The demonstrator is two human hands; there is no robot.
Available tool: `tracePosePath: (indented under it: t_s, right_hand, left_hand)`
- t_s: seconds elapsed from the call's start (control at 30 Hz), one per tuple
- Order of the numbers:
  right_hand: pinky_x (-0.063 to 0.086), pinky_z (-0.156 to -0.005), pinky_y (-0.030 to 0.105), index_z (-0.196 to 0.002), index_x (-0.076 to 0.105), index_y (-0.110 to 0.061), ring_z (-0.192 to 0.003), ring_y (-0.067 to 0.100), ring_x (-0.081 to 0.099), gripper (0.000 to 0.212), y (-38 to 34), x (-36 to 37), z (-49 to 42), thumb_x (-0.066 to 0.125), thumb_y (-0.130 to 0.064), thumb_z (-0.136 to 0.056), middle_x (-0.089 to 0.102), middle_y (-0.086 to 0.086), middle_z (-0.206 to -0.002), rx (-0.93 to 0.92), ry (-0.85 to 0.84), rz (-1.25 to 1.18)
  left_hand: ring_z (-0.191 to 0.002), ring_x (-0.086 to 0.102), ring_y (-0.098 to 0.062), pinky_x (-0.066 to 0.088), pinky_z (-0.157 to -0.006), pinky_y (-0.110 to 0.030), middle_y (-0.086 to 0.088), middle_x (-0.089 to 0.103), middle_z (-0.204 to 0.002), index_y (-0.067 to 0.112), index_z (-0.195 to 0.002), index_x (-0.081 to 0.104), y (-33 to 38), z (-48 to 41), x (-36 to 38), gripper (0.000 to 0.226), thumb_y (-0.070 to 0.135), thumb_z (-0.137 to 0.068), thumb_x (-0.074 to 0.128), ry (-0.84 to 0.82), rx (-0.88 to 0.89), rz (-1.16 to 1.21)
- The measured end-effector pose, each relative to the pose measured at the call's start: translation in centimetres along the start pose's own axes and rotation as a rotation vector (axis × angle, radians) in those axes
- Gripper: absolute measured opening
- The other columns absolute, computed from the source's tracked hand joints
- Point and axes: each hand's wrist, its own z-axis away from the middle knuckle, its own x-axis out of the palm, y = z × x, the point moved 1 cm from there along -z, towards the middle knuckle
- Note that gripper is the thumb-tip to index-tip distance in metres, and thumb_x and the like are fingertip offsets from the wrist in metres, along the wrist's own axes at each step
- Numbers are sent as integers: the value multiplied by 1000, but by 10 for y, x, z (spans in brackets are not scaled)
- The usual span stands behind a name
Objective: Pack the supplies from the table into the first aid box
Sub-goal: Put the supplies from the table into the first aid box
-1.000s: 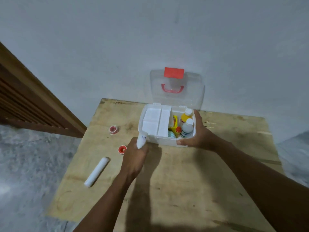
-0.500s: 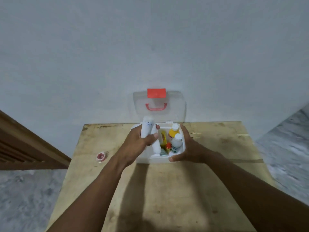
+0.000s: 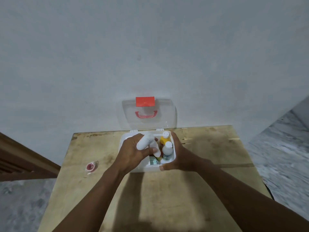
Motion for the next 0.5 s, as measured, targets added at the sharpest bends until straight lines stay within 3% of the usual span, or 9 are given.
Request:
tracePosePath:
  t_s: [0.13,0.2,0.23,0.3,0.4,0.5]
  right_hand:
    - [44,-108,32,-142,23,-22,-131,7,42,111,-8,-2,-1,93,-31,-56,36,-9,-137,-106,-32,33]
    - [43,-105,25,-138,31,-18,-125,7,44,98,-8,-1,-5,91,-25,-60,39,-3,-133,-143,-26,68]
    - [44,-105,28,-138,33,-18,-126,11,45,97,-7,-1,-7,91,-27,-61,40,1,-132,-142,-29,76]
    - [43,-109,32,-145,22,-23,-133,13,42,111,-2,0,-8,91,-37,-59,37,-1,-139,-84,-28,58]
    - [25,-117,17,-141,2,-48,-142,4,26,117,0,1,-5,89,-38,-64,21,-6,-151,-90,-75,76]
    - [36,-117,38,-148,9,-24,-140,16,32,123,3,4,-9,91,-47,-59,26,-3,-147,-47,-69,71]
  left_hand:
    - [-89,68,-13,51,-83,-28,6,75,-87,19,-82,77,1,-4,5,6,13,-80,74,-25,43,1]
    - [-91,69,-15,53,-84,-33,6,75,-90,21,-85,79,-6,-8,9,8,18,-82,72,-70,54,-39]
    - [-91,69,-15,54,-85,-36,6,75,-91,22,-85,79,-10,-10,11,8,20,-82,72,-99,48,-49]
    - [-91,69,-16,53,-85,-39,5,75,-91,22,-85,79,-15,-14,17,8,22,-81,71,-142,28,-68]
    - [-89,70,-12,53,-86,-39,8,75,-91,24,-86,77,-16,-17,24,12,29,-79,70,-152,-8,-77]
    - [-85,70,-10,55,-84,-39,12,75,-88,27,-86,76,-19,-21,31,11,33,-82,69,-153,-13,-105]
